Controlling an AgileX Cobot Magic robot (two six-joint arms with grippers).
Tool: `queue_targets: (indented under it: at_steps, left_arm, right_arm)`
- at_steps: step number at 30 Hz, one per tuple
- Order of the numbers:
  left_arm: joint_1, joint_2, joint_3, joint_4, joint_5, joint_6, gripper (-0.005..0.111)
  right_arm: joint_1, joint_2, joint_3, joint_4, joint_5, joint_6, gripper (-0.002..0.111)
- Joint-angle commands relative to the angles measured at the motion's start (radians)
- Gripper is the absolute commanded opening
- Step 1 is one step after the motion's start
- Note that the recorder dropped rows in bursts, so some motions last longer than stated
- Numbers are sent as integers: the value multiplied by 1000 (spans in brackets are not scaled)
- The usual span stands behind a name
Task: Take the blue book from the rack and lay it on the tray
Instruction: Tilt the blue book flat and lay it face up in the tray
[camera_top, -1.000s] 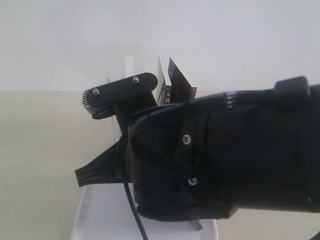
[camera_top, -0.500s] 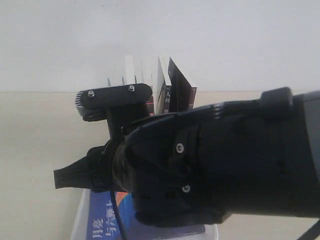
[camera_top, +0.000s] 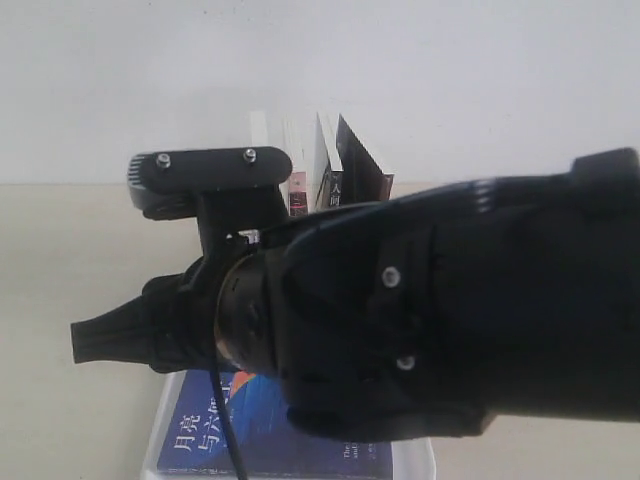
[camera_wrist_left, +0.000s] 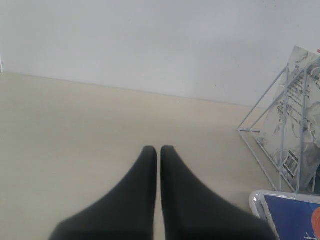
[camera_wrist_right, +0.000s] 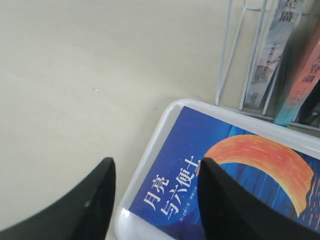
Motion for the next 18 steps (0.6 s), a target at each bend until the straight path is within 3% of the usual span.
queue_targets:
  at_steps: [1, 7, 18]
  left_arm:
    - [3, 3, -4, -10, -7, -8, 4]
    - [3, 3, -4, -10, -7, -8, 4]
    - [3, 3, -4, -10, -7, -8, 4]
  right_arm:
    - [4, -80, 1, 81, 0, -134, 49]
    - [75, -181, 1, 121, 87, -277, 49]
    - [254, -425, 1, 129, 426, -407, 49]
